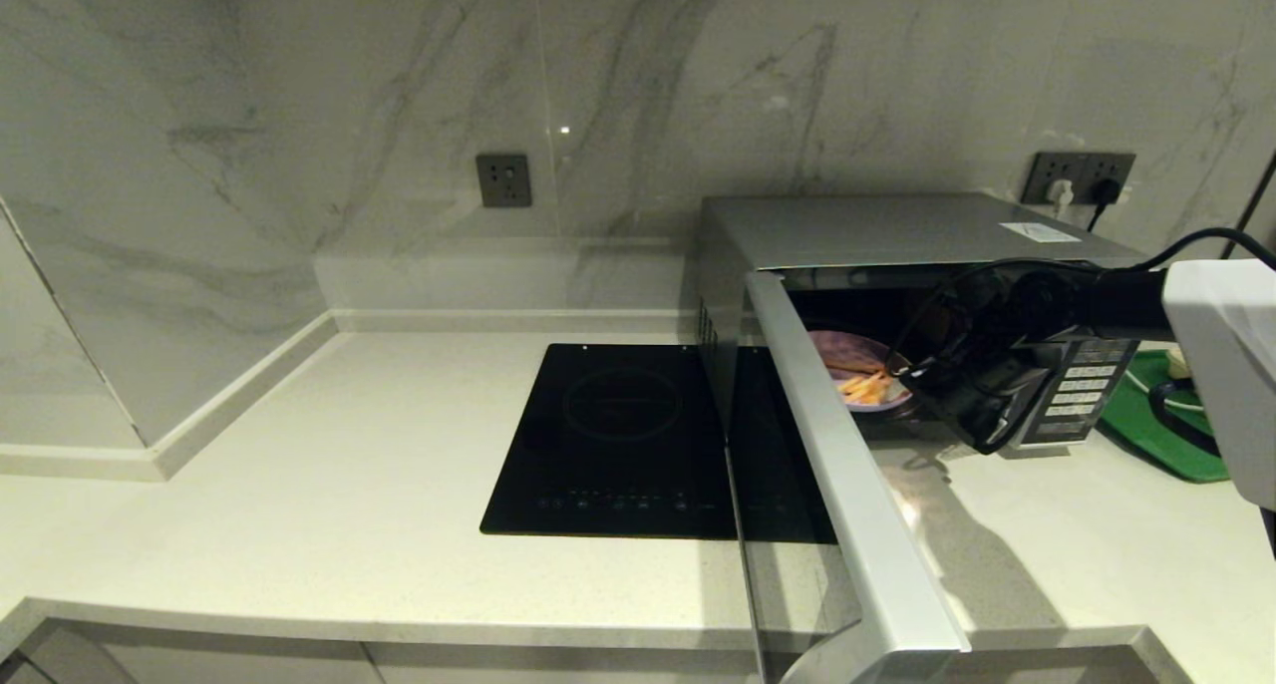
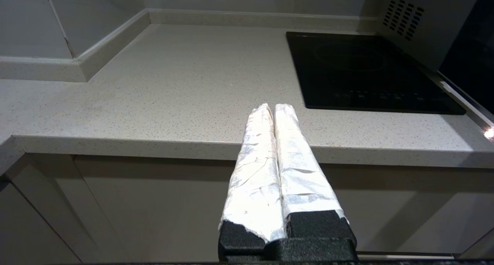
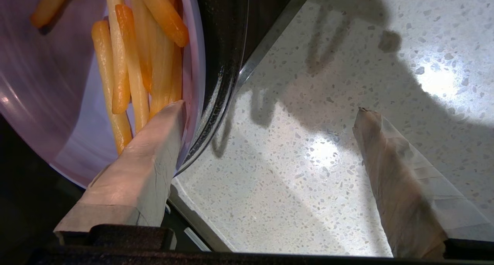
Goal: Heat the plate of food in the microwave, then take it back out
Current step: Take the plate out of the microwave
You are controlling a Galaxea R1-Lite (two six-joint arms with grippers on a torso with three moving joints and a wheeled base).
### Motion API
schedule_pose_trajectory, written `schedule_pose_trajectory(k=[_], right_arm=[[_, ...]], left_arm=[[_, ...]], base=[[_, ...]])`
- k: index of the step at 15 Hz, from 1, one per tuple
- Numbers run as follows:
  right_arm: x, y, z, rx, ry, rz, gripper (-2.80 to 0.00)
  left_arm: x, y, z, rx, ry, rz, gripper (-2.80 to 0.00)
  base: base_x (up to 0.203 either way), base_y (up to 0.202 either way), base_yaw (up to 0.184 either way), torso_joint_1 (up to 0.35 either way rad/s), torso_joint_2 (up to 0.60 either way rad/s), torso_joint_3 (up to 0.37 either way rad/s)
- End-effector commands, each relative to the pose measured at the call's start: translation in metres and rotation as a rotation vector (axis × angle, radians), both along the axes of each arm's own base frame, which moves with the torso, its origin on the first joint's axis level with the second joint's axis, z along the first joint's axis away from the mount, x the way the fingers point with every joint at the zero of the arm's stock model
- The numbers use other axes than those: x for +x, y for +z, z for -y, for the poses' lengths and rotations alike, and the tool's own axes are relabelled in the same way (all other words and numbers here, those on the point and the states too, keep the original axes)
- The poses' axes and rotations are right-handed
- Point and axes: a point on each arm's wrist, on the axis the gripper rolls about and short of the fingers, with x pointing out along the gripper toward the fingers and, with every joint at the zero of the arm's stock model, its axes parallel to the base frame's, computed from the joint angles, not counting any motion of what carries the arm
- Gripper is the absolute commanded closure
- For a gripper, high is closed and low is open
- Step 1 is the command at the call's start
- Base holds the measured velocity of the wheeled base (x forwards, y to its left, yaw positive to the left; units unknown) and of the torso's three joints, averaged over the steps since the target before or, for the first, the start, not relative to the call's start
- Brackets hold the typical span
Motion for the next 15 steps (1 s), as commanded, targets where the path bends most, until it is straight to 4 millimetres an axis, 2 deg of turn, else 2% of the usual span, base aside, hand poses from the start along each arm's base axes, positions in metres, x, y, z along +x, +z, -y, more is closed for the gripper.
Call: schedule_pose_trajectory(k=[1, 15], right_arm=[[-0.0007, 0.0015, -0.0002, 0.002, -0.004, 0.0, -2.8], [-0.0063, 0.0029, 0.0072, -0.045, -0.04, -0.038, -2.8]], left_arm=[[0.0, 0.0, 0.0, -0.001, 0.0, 0.0, 0.0], [0.0, 0.0, 0.0, -0.001, 0.0, 0.0, 0.0]], base=[[0.0, 0.0, 0.0, 0.0, 0.0, 0.0], [0.0, 0.0, 0.0, 0.0, 0.0, 0.0]])
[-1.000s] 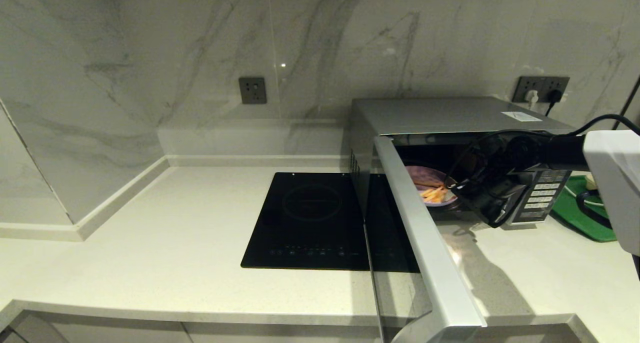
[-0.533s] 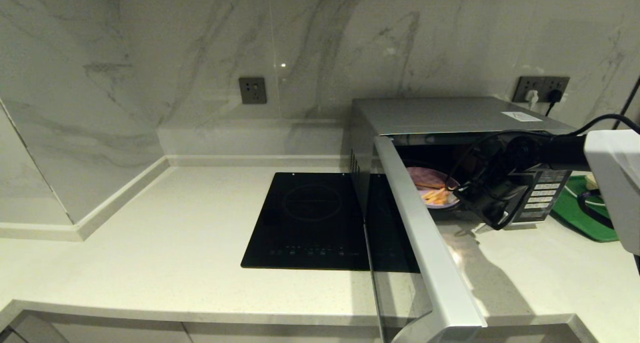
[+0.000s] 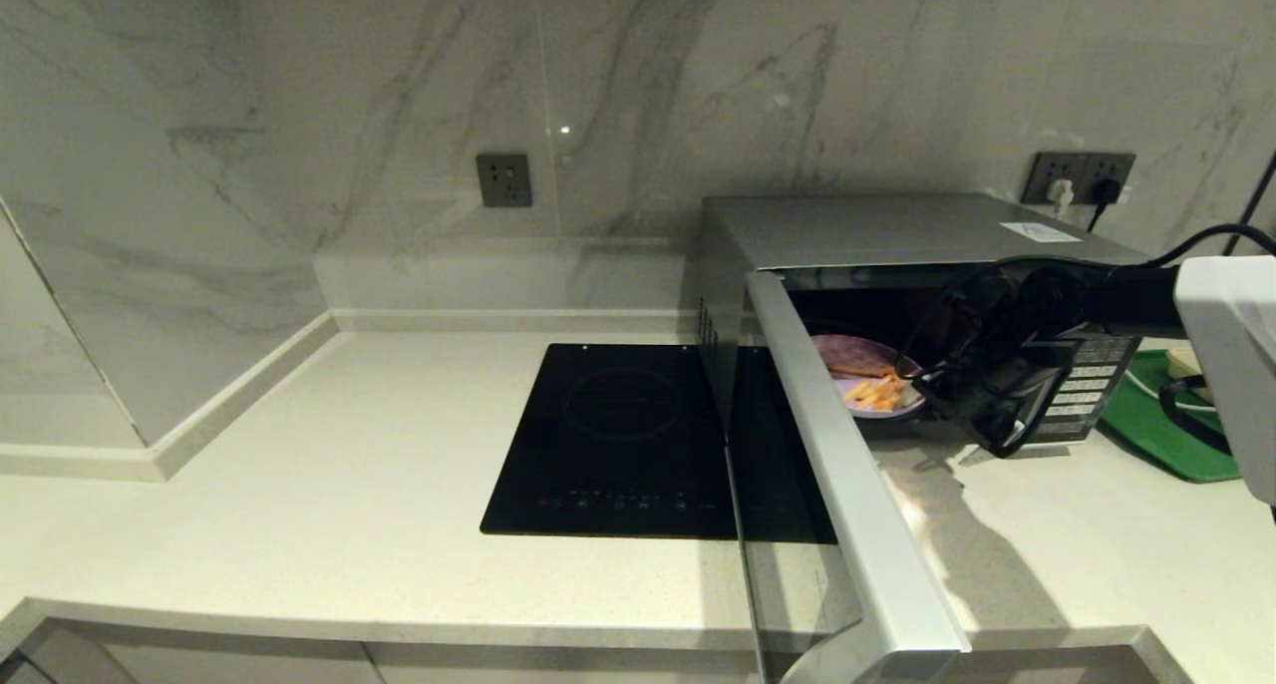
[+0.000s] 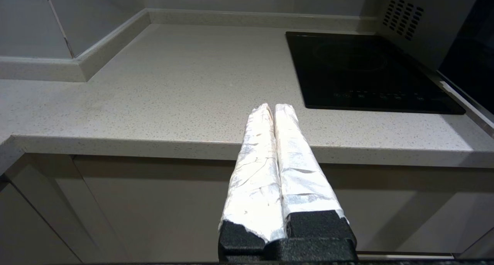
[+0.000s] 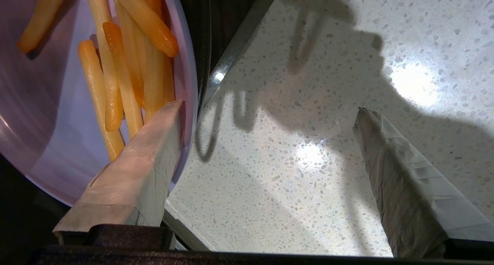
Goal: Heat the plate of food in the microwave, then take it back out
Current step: Take the plate out of the microwave
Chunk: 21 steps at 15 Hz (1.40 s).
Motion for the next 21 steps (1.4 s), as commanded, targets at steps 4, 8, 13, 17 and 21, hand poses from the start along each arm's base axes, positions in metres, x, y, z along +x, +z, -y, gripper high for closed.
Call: schedule_pose_trajectory(k=[4, 8, 13, 17, 21], right_arm=[[0.0001, 0.0041, -0.0001, 0.002, -0.003, 0.012, 0.0], [0.0005, 0.0006, -0.0001, 0.002, -0.004, 0.003, 0.0], [0.0014, 0.0011, -0.0008, 0.002, -0.001, 0.009, 0.0], [0.0025, 0.001, -0.0009, 0.003, -0.001, 0.013, 0.0], [0.0043, 0.0036, -0.0013, 0.009, -0.002, 0.036, 0.0]], left_arm=[[0.0, 0.0, 0.0, -0.001, 0.001, 0.001, 0.0], [0.0, 0.0, 0.0, -0.001, 0.0, 0.001, 0.0], [0.0, 0.0, 0.0, -0.001, 0.0, 0.001, 0.0], [0.0, 0.0, 0.0, -0.001, 0.0, 0.001, 0.0], [0.0, 0.0, 0.0, -0.001, 0.0, 0.001, 0.0]], base=[[0.0, 0.0, 0.0, 0.0, 0.0, 0.0], [0.0, 0.0, 0.0, 0.0, 0.0, 0.0], [0.0, 0.0, 0.0, 0.0, 0.0, 0.0], [0.0, 0.0, 0.0, 0.0, 0.0, 0.0], [0.0, 0.0, 0.0, 0.0, 0.0, 0.0]])
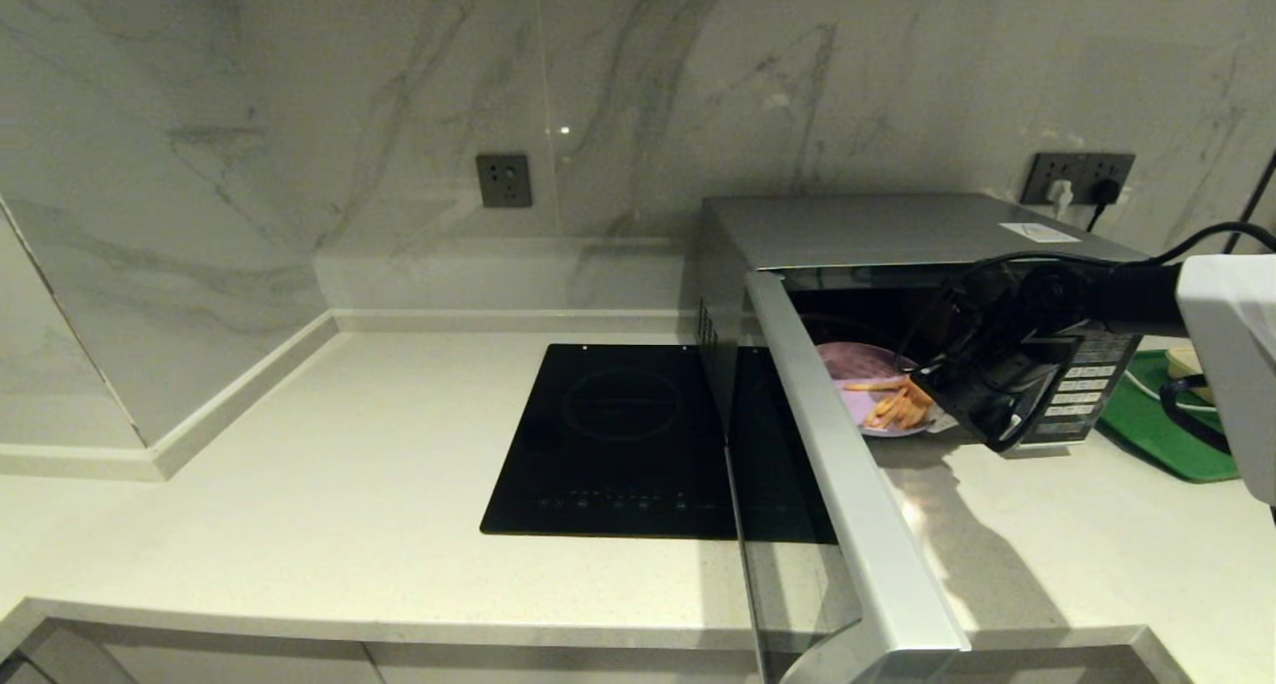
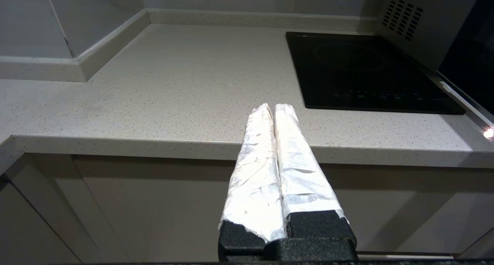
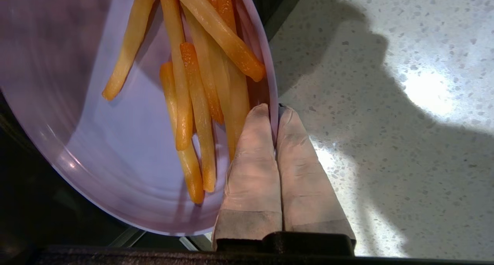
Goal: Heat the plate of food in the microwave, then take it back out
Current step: Take the plate out of the microwave
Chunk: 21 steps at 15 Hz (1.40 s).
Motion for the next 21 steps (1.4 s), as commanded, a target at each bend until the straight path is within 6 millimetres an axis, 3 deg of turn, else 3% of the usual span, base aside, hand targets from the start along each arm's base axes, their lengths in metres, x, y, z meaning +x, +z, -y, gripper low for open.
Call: schedule_pose_trajectory(k=[1, 5, 13, 17, 21], right_arm=[[0.004, 0.002, 0.0, 0.007, -0.009, 0.039, 0.0], [0.008, 0.011, -0.001, 0.068, 0.025, 0.118, 0.0], [-0.002, 0.033, 0.005, 0.072, 0.018, 0.145, 0.0], [-0.024, 0.043, 0.024, 0.085, -0.052, 0.041, 0.0], [-0.058, 0.054, 0.039, 0.087, -0.108, -0.04, 0.0]], left_arm=[[0.0, 0.0, 0.0, 0.0, 0.0, 0.0, 0.0], [0.0, 0.0, 0.0, 0.0, 0.0, 0.0, 0.0], [0.0, 0.0, 0.0, 0.0, 0.0, 0.0, 0.0], [0.0, 0.0, 0.0, 0.0, 0.002, 0.0, 0.0], [0.0, 0.0, 0.0, 0.0, 0.0, 0.0, 0.0]], base=[[0.0, 0.0, 0.0, 0.0, 0.0, 0.0], [0.0, 0.0, 0.0, 0.0, 0.0, 0.0], [0.0, 0.0, 0.0, 0.0, 0.0, 0.0], [0.0, 0.0, 0.0, 0.0, 0.0, 0.0], [0.0, 0.0, 0.0, 0.0, 0.0, 0.0]])
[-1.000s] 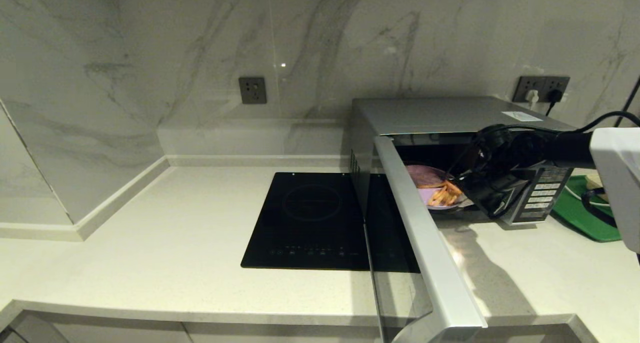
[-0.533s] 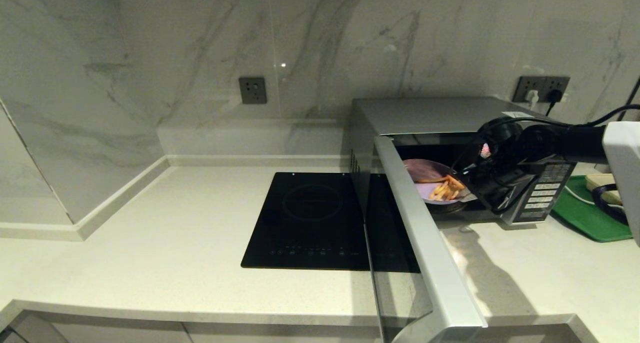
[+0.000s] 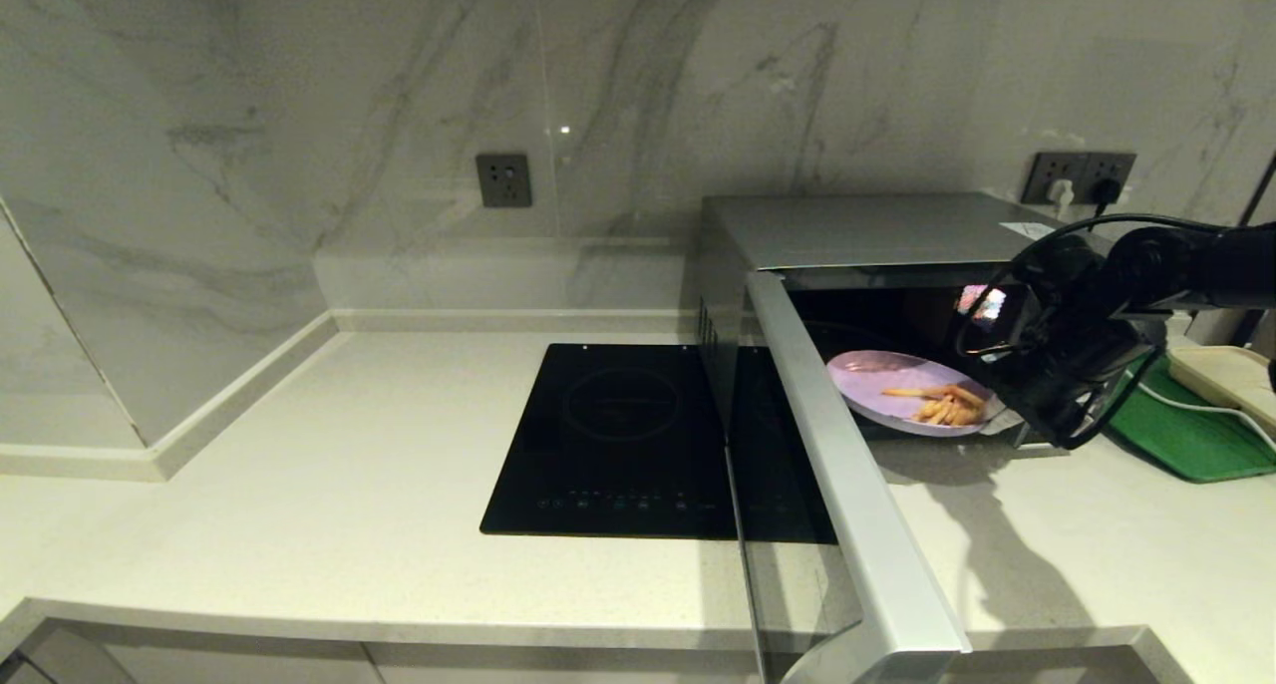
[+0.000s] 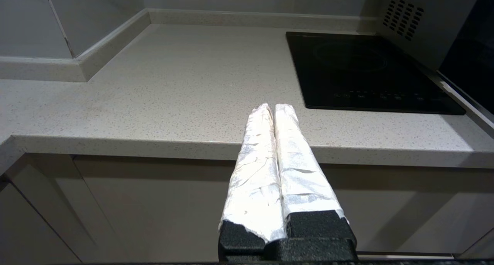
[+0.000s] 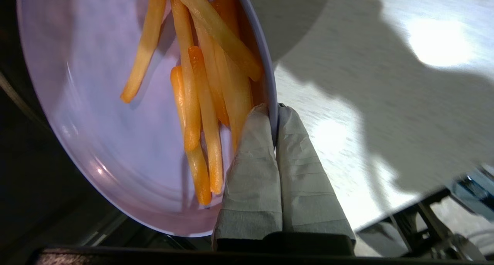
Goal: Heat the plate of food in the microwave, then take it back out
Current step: Take the plate out of the microwave
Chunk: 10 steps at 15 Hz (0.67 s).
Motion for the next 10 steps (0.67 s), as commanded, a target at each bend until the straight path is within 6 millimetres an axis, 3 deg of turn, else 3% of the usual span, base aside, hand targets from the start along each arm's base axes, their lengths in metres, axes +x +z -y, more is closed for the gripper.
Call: schedule_pose_trajectory(k=[1, 10], right_arm=[[-0.025, 0.017, 0.006, -0.009, -0.031, -0.009, 0.0], [-0.087, 0.054, 0.023, -0.04, -0.108, 0.022, 0.0]], left_arm=[[0.0, 0.0, 0.0, -0.001, 0.002, 0.0, 0.0], [0.0, 0.0, 0.0, -0.001, 0.001, 0.0, 0.0]], base=[[0.0, 0.0, 0.0, 0.0, 0.0, 0.0], [0.0, 0.0, 0.0, 0.0, 0.0, 0.0]])
